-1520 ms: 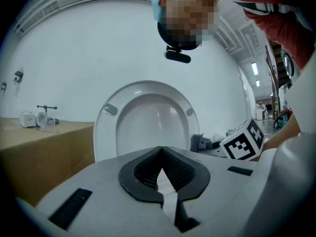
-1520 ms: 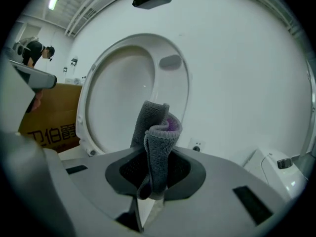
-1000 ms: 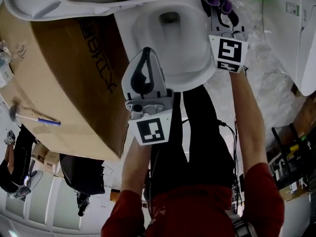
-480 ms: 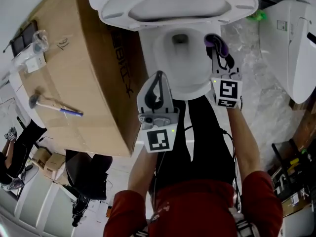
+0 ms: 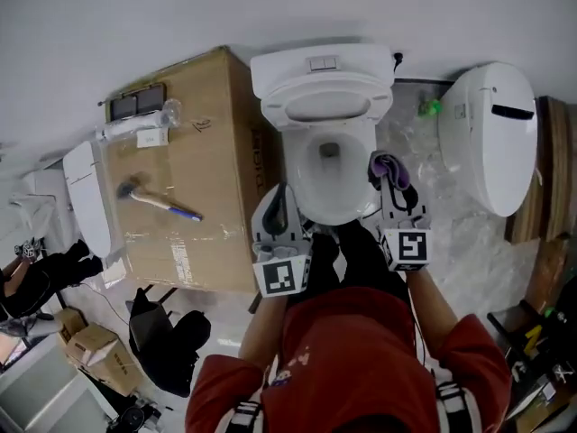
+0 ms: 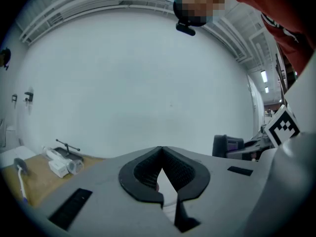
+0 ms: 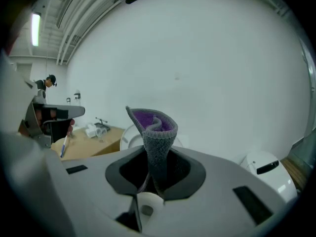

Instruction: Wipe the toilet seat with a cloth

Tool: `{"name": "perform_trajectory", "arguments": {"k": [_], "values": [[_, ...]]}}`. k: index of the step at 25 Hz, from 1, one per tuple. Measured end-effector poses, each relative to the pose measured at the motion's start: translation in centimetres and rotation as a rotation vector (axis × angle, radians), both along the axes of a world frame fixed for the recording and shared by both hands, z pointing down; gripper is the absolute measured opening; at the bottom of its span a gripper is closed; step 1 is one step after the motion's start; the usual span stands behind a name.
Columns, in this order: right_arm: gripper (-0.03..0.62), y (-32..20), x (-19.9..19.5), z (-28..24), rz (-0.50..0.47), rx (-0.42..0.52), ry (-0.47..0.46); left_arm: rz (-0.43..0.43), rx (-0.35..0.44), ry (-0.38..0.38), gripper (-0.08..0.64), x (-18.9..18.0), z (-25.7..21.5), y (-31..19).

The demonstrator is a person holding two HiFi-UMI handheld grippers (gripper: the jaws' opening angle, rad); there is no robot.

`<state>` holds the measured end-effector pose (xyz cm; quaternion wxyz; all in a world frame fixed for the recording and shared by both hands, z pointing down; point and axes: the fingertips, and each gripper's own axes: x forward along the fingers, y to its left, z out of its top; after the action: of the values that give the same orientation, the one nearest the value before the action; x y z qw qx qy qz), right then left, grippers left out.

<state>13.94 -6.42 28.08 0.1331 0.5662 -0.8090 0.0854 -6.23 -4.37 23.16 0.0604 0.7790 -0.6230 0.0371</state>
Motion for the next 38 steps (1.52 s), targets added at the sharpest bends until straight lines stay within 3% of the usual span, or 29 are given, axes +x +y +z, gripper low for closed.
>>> {"name": "perform_trajectory", "arguments": {"k": [3,7,13,17,25,32,34,38], "values": [[0.066,1.7,0.4,-6.5,0.008,0.082,0.001,-0.015,0.037,-0.02,0.014,-1.5,-5.2,1.1],[0.066,1.4,0.4,-13.7,0.044,0.191,-0.059,-0.024,0.147,-0.037,0.014,-2.7,-11.3,1.2],[0.066,1.1,1.4,-21.2,0.077,0.335,-0.115,-0.028,0.225,-0.064,0.014,-3.3,-15.5,1.6],[0.066,1.2,2.2,-23.1,0.096,0.4,-0.097,0.0,0.246,-0.074,0.014,-2.6,-16.1,1.4],[0.066,1.8,3.3,-22.9,0.132,0.399,-0.089,0.09,0.213,-0.113,0.014,0.2,-15.4,-0.3],[0.066,2.6,4.5,-22.0,0.157,0.382,-0.091,0.233,0.117,-0.309,0.015,4.7,-10.7,-4.7],[0.066,2.8,5.0,-21.7,0.173,0.375,-0.093,0.26,0.067,-0.369,0.047,5.8,-8.8,-6.5],[0.066,3.1,5.7,-21.1,0.187,0.36,-0.09,0.294,0.013,-0.551,0.07,7.5,-5.4,-10.2]]}}
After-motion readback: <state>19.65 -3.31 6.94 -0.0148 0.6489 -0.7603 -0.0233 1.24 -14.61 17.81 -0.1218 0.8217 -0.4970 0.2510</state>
